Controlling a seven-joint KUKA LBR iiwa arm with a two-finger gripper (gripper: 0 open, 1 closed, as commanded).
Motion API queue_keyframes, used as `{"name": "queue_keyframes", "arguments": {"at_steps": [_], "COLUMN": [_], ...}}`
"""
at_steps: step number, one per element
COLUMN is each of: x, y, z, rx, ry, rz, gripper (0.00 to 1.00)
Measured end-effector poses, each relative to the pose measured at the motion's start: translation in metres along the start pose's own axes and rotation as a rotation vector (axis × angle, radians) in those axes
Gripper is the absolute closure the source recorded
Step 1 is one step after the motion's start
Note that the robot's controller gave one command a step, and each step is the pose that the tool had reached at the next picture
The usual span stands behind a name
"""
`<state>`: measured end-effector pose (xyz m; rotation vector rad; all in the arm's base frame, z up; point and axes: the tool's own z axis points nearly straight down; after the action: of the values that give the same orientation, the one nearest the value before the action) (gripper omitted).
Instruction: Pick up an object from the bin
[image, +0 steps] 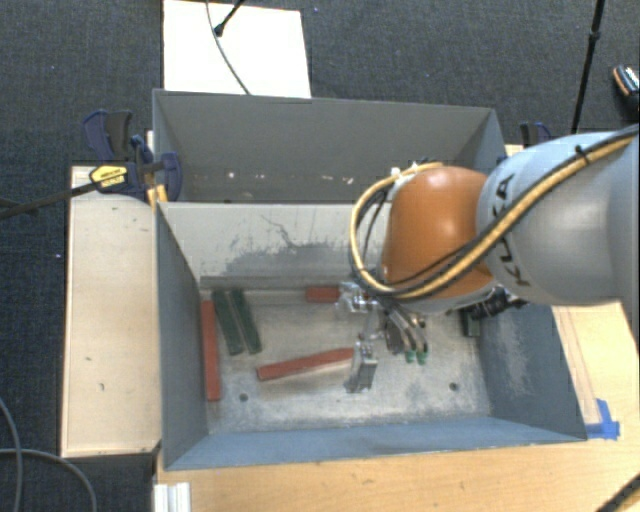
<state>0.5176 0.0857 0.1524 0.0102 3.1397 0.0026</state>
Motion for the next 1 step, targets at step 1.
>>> {"name": "queue_keyframes", "arguments": {"at_steps": [1], "x": [-0.0286], "y": [0.0021], "z": [0.0864], "rx": [0.002], "ry": [0.006], "rz": [-0.064], "gripper": [0.00]}}
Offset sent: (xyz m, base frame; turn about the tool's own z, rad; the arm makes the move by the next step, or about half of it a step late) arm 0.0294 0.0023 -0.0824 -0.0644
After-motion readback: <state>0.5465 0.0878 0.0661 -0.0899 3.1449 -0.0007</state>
